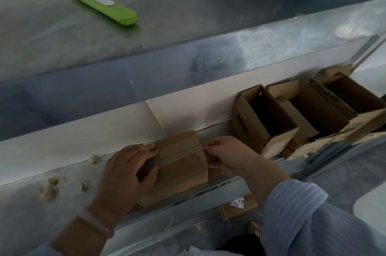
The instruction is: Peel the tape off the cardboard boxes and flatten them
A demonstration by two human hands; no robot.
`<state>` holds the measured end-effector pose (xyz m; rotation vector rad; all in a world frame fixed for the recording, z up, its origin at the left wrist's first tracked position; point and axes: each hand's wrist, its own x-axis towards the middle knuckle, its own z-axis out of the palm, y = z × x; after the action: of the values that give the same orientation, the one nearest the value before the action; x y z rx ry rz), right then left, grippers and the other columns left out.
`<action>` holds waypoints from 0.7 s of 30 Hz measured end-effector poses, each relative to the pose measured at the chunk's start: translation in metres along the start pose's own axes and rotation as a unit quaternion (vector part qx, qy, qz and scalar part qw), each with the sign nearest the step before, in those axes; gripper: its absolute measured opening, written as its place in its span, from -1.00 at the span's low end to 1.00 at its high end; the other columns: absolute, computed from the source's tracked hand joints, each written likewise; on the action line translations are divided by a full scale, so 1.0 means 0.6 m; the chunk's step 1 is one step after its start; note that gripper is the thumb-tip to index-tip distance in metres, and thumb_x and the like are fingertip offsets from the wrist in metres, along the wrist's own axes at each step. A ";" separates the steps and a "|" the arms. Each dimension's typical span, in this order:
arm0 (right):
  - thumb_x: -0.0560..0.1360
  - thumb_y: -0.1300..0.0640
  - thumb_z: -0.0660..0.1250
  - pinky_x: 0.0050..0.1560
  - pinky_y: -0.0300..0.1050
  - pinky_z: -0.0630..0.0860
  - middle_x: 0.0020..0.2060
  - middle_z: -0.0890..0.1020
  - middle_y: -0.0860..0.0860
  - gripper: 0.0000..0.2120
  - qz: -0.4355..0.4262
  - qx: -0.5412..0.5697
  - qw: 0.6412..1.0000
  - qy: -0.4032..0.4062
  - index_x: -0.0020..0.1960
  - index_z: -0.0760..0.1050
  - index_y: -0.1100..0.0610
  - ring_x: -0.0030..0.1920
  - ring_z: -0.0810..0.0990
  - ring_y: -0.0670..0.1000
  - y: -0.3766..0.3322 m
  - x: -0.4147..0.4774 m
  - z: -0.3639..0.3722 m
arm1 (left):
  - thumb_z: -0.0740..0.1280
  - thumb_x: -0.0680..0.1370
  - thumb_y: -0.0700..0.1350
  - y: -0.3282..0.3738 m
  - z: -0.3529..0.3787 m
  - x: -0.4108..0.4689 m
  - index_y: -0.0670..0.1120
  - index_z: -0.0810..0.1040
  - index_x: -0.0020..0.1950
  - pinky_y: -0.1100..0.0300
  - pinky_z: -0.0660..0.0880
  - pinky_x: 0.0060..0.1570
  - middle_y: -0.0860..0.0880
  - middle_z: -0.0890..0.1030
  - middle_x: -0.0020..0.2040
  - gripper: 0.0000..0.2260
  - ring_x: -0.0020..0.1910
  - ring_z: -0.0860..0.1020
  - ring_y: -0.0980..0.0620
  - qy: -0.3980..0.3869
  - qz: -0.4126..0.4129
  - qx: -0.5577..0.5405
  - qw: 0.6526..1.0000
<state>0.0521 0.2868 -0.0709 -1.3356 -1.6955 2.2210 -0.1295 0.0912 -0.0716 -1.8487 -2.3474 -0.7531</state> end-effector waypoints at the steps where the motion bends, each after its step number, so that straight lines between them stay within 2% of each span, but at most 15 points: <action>1: 0.59 0.25 0.27 -0.05 -0.08 0.62 -0.14 0.65 0.13 -0.92 0.008 0.022 1.000 0.005 0.02 0.54 0.20 -0.13 0.63 0.02 0.003 -0.001 0.003 | 0.28 0.46 0.09 0.001 0.000 0.000 -0.06 0.64 0.10 0.30 0.31 0.26 0.11 0.59 0.18 -0.66 0.17 0.45 0.23 0.003 0.001 -0.002 1.000; 4: 0.60 0.25 0.25 -0.17 -0.15 0.61 -0.16 0.61 0.10 -0.92 0.005 0.015 0.998 0.058 -0.03 0.51 0.15 -0.16 0.59 0.00 0.015 0.003 0.017 | 0.28 0.46 0.10 0.001 -0.001 -0.001 -0.05 0.64 0.11 0.27 0.33 0.25 0.12 0.59 0.18 -0.66 0.17 0.47 0.21 0.004 0.002 0.003 1.000; 6: 0.59 0.20 0.28 -0.13 -0.12 0.63 -0.12 0.62 0.07 -0.92 -0.039 -0.079 0.989 0.118 -0.07 0.50 0.09 -0.12 0.61 0.02 0.024 0.011 0.024 | 0.27 0.46 0.11 0.001 -0.002 -0.002 -0.03 0.63 0.12 0.25 0.34 0.25 0.13 0.58 0.19 -0.66 0.18 0.48 0.18 0.001 0.000 0.006 1.000; 9: 0.56 0.14 0.28 -0.01 -0.03 0.56 -0.13 0.59 0.00 -0.93 -0.136 -0.292 0.925 0.202 -0.10 0.46 0.03 -0.09 0.56 0.01 0.029 0.012 0.027 | 0.26 0.47 0.12 0.000 -0.001 -0.001 -0.03 0.63 0.12 0.22 0.36 0.25 0.14 0.58 0.20 -0.65 0.19 0.49 0.17 -0.001 -0.002 0.008 1.000; 11: 0.55 0.14 0.27 -0.02 -0.03 0.51 -0.11 0.55 0.00 -0.96 -0.185 -0.359 0.886 0.227 -0.08 0.46 0.04 -0.09 0.52 0.00 0.032 0.010 0.027 | 0.26 0.47 0.12 0.000 -0.002 -0.002 -0.03 0.63 0.13 0.23 0.35 0.26 0.14 0.58 0.20 -0.65 0.19 0.48 0.18 0.000 -0.004 0.007 1.000; 13: 0.56 0.13 0.26 -0.03 -0.06 0.50 -0.10 0.52 0.01 -0.97 -0.158 -0.407 0.872 0.223 -0.03 0.47 0.06 -0.09 0.51 0.00 0.043 0.013 0.019 | 0.26 0.47 0.11 0.002 -0.003 -0.003 -0.04 0.63 0.12 0.28 0.31 0.27 0.13 0.58 0.20 -0.65 0.19 0.45 0.22 0.002 -0.001 0.006 1.000; 15: 0.56 0.11 0.28 -0.07 -0.13 0.49 -0.13 0.53 -0.02 -0.95 -0.109 -0.390 0.886 0.225 0.01 0.48 0.05 -0.13 0.51 -0.04 0.056 0.014 0.006 | 0.26 0.47 0.11 0.002 -0.003 -0.004 -0.04 0.63 0.12 0.29 0.30 0.27 0.13 0.58 0.20 -0.65 0.18 0.43 0.25 0.005 -0.001 0.002 1.000; 18: 0.52 0.11 0.37 -0.15 -0.17 0.52 -0.17 0.58 -0.05 -0.96 -0.096 -0.259 0.933 0.229 -0.07 0.51 0.00 -0.16 0.56 -0.06 0.062 0.012 -0.005 | 0.26 0.47 0.11 0.000 -0.001 -0.002 -0.04 0.63 0.12 0.26 0.33 0.26 0.13 0.58 0.20 -0.65 0.18 0.44 0.25 0.009 0.001 0.000 1.000; 21: 0.48 0.16 0.44 -0.16 -0.16 0.58 -0.12 0.65 0.01 -0.93 -0.085 -0.096 0.976 0.174 -0.12 0.57 0.01 -0.10 0.63 0.01 0.057 0.008 0.002 | 0.26 0.47 0.12 -0.002 0.001 -0.003 -0.04 0.63 0.12 0.18 0.39 0.24 0.12 0.58 0.20 -0.65 0.19 0.47 0.20 0.009 0.001 0.003 1.000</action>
<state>0.0633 0.2746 -0.1012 -1.4512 -1.8419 1.6500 -0.1301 0.0897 -0.0729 -1.8339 -2.3338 -0.7579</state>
